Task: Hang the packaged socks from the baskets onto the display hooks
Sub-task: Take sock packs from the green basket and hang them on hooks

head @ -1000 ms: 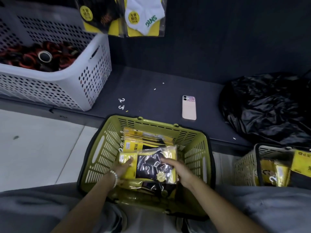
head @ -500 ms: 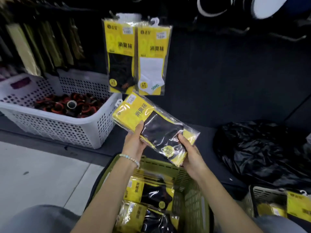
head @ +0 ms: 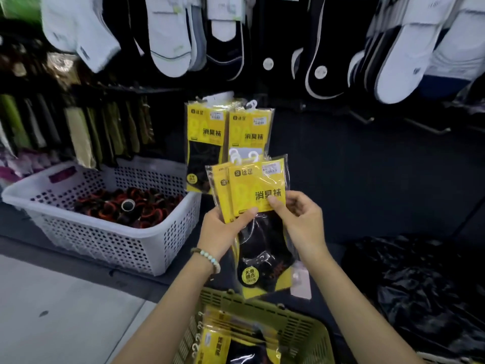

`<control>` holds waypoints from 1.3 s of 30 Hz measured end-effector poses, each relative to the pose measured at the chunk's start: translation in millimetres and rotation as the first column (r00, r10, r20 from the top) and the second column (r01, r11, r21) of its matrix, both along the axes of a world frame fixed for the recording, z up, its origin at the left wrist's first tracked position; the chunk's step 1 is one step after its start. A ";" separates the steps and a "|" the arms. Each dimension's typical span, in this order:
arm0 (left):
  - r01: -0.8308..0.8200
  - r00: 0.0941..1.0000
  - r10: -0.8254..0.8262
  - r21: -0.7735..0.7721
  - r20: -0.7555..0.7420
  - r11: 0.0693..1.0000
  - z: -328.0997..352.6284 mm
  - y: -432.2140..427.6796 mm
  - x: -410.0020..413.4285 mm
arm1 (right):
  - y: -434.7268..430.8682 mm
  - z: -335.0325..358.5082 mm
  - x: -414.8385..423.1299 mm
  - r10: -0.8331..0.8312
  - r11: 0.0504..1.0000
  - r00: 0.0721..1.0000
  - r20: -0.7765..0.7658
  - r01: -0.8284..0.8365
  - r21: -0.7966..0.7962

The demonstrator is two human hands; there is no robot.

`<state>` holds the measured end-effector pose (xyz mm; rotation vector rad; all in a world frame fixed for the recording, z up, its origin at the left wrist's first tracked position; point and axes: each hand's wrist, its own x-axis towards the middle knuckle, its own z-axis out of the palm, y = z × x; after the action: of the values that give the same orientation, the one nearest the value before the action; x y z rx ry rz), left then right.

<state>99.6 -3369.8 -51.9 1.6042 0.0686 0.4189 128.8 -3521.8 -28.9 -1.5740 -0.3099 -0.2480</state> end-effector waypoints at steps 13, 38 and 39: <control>-0.175 0.981 0.166 0.083 0.101 0.981 18.3 58.7 14.5 | 21.7 9.8 24.6 0.135 0.980 0.981 -0.141 -0.112 0.164; -0.422 0.896 0.405 0.067 0.183 0.904 63.2 114.7 37.6 | 79.7 38.1 167.6 -0.323 0.944 0.929 -0.182 0.329 0.001; -0.412 0.901 0.397 0.057 0.176 0.909 62.0 113.0 37.7 | 77.2 36.7 163.7 -0.344 0.937 0.922 -0.178 0.348 -0.012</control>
<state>137.3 -3256.8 10.0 1.6409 0.2677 0.8862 292.4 -3444.7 7.7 -1.6131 0.1144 -0.3802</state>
